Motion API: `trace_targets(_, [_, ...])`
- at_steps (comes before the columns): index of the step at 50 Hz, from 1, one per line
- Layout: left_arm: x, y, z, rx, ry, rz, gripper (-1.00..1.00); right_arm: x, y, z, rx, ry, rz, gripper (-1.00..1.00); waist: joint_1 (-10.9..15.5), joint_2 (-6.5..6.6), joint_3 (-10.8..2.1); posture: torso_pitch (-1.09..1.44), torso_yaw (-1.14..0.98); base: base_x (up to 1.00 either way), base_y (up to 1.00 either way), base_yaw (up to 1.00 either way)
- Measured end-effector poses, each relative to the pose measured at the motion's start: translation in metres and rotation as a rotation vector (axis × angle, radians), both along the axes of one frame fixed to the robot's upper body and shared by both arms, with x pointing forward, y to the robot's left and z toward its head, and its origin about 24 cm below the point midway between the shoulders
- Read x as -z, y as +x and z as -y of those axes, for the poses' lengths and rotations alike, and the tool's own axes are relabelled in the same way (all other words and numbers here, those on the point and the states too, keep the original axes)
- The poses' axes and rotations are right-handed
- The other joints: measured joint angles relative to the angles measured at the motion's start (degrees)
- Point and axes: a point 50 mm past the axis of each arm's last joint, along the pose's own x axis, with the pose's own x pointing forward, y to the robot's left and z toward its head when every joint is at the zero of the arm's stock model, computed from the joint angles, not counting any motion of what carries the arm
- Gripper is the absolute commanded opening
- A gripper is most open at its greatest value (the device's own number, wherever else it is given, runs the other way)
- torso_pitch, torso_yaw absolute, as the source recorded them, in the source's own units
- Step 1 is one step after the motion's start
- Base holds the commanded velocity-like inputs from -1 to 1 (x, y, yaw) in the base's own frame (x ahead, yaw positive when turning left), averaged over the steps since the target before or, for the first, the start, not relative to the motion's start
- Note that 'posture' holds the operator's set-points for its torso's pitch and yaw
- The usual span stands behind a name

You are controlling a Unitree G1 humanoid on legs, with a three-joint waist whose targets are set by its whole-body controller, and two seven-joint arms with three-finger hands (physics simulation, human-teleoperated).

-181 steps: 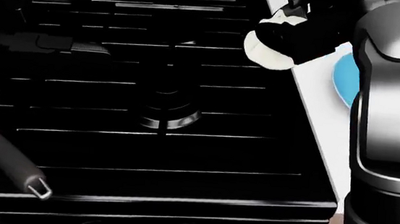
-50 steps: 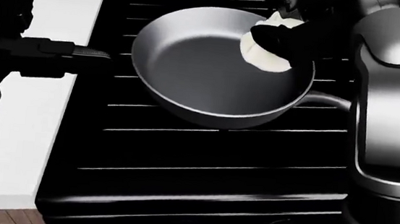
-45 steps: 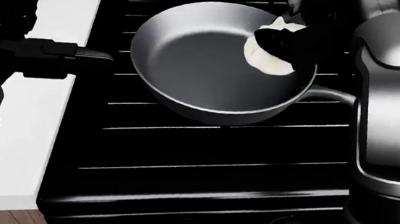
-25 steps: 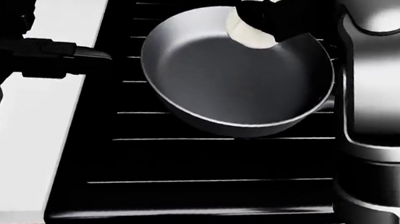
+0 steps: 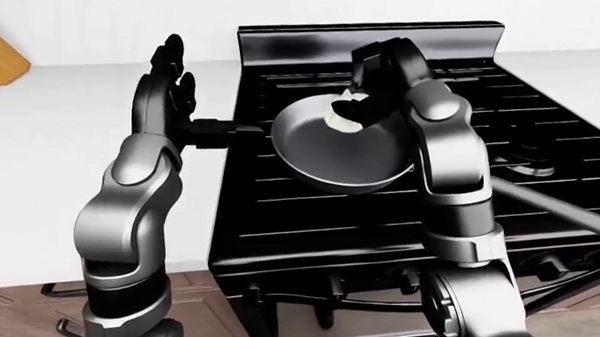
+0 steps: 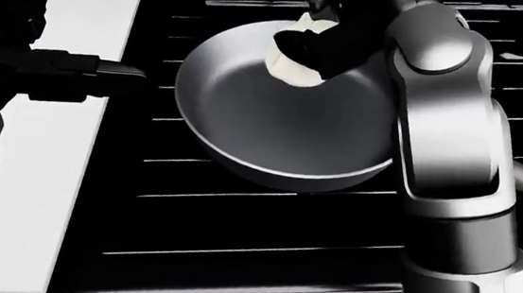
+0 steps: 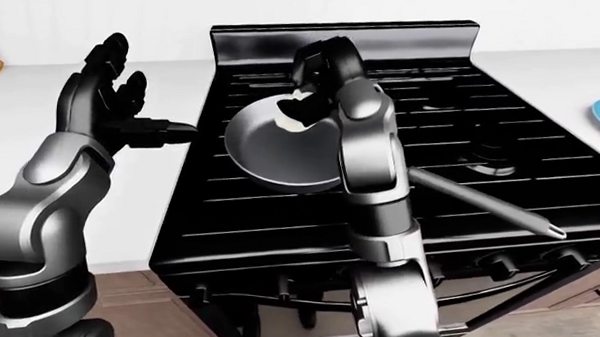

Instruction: Pick the dumpling from the plate and place it in the pan.

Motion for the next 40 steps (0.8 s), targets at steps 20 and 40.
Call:
trace_targets(20, [0.000, 0.000, 0.000, -0.002, 0.000, -0.001, 1.00, 0.016, -0.001, -0.002, -0.003, 0.002, -0.027, -1.00, 0.0, 0.04, -0.01, 0.00, 0.00, 0.00, 0.00, 0.00])
trace_targets(40, [0.000, 0.000, 0.000, -0.001, 0.001, -0.001, 1.00, 0.029, 0.006, -0.003, -0.008, 0.002, -0.002, -1.00, 0.1, 0.02, -0.31, 0.00, 0.00, 0.00, 0.00, 0.00])
